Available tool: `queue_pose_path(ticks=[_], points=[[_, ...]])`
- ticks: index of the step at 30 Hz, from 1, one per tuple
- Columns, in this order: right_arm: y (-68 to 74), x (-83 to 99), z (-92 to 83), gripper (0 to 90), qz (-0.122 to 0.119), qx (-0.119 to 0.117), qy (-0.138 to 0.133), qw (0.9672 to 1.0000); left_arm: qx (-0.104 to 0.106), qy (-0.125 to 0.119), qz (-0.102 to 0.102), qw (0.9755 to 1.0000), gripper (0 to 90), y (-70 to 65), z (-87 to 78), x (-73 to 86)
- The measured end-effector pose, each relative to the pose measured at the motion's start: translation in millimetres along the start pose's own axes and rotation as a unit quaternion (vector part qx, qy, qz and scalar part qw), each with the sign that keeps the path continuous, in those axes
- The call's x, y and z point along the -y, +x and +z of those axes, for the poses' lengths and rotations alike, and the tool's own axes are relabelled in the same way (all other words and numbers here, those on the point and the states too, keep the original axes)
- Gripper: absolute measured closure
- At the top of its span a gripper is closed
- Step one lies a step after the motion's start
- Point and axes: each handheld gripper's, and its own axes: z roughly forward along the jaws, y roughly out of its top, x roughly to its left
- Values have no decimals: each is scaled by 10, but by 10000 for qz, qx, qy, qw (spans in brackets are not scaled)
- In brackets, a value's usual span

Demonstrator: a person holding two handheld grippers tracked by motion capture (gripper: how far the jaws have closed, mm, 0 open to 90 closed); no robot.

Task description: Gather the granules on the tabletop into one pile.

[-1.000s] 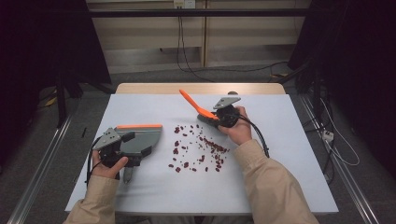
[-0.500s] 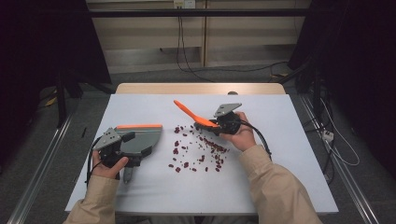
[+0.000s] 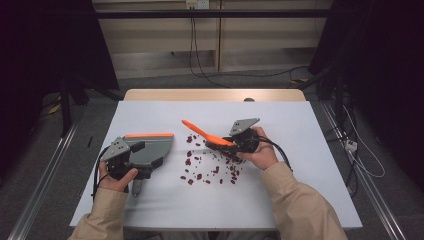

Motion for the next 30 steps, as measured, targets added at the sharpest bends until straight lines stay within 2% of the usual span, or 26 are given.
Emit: queue_pose_path(ticks=[11, 25, 30], points=[[139, 38, -77, 704, -52, -158, -57, 9998, -4, 12, 19, 10000, 59, -5, 0, 0], [205, 38, -111, 707, -43, -179, -118, 9998, 7, 41, 33, 10000, 59, -13, 6, 1], [205, 22, -140, 711, -49, -114, -191, 9997, 20, 65, 49, 10000, 59, -24, 18, 5]])
